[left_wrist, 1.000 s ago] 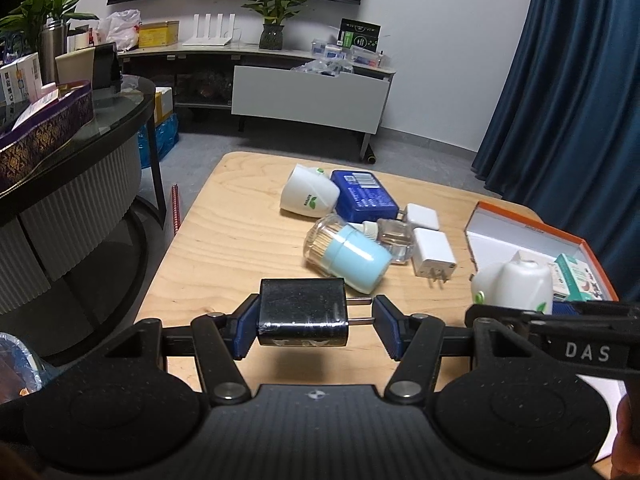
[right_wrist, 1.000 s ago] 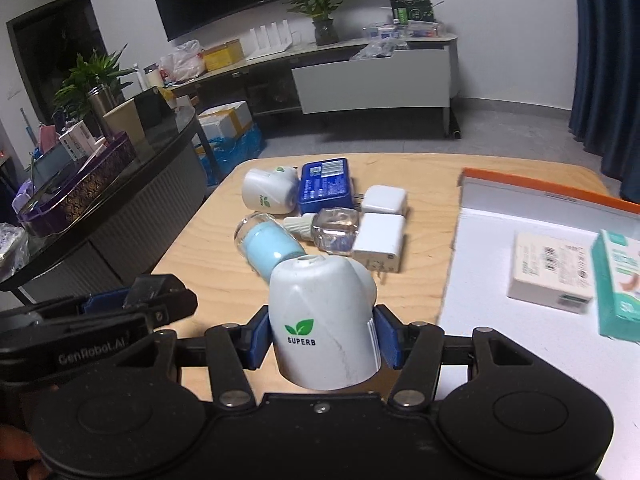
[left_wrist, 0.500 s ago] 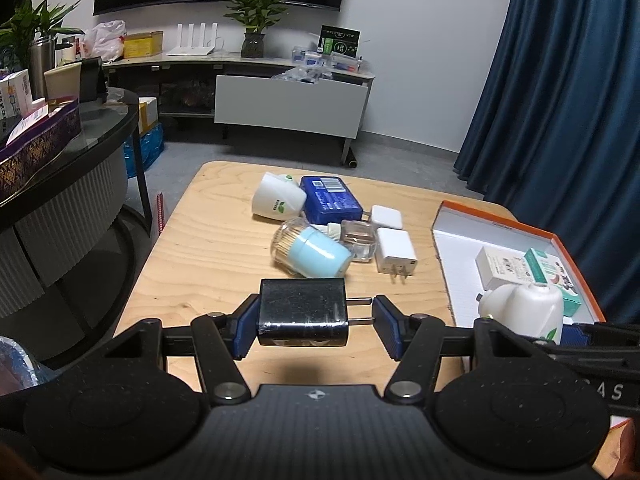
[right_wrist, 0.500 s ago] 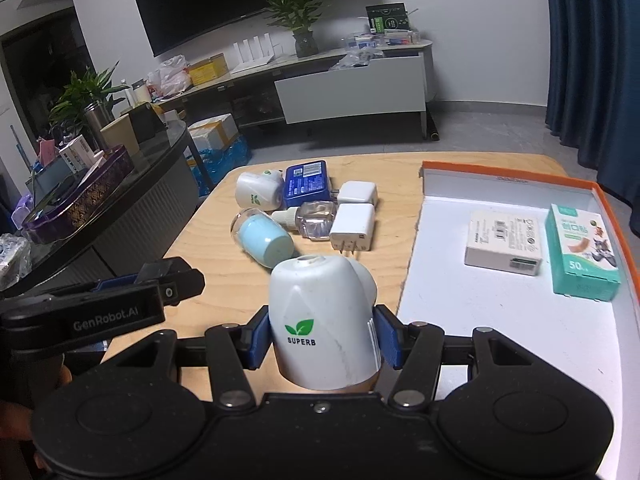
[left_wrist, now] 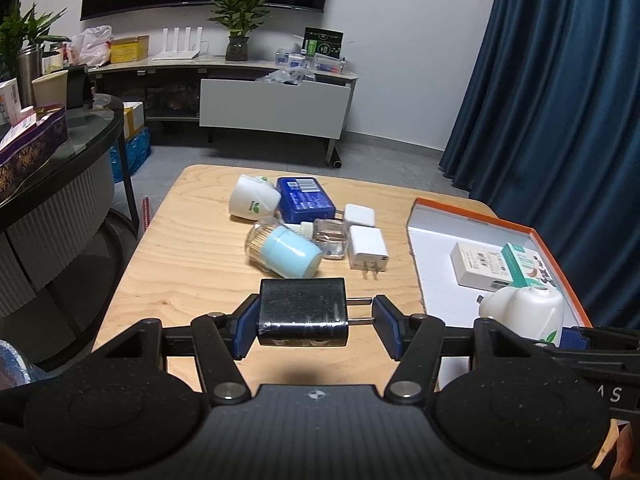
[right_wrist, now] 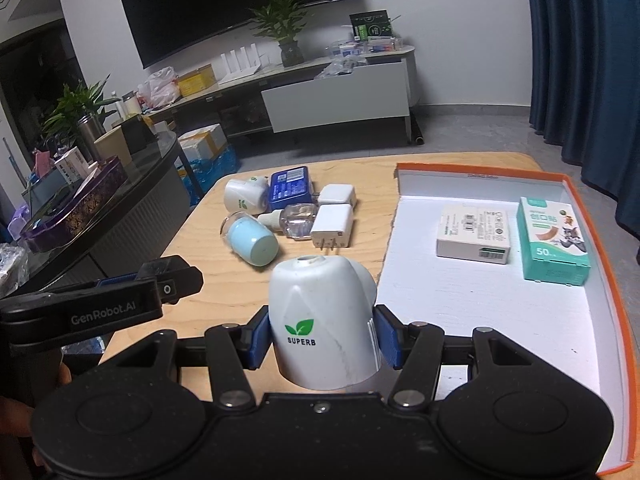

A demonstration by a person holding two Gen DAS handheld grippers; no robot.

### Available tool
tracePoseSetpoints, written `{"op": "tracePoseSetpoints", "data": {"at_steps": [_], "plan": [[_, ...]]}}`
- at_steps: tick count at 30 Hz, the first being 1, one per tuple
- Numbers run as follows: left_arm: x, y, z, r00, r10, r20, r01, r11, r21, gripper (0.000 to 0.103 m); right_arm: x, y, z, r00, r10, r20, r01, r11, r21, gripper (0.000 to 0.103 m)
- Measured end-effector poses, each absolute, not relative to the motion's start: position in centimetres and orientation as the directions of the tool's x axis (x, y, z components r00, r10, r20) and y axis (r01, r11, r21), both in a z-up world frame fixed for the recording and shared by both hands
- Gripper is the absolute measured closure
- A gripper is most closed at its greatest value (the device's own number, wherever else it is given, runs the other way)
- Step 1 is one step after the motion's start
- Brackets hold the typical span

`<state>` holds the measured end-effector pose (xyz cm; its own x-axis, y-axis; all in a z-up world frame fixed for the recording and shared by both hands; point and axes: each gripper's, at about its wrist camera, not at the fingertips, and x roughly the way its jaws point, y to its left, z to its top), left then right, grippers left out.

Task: Organize rigid objects
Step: 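Carry the black charger and white diffuser over the tray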

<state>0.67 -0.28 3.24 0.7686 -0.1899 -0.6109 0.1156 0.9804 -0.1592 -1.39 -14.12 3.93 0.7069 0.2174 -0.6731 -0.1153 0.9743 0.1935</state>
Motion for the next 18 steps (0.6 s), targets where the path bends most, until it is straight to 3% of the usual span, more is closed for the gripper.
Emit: {"op": "tracePoseSetpoints", "data": {"at_steps": [18], "plan": [[0.5,-2.8,3.6,0.754,-0.229,-0.615,0.169,0.973,-0.155,0.043,-2.7,-17.0,4.7,0.736,0.170,-0.655,-0.048,0.979,0.200,0.037]]}}
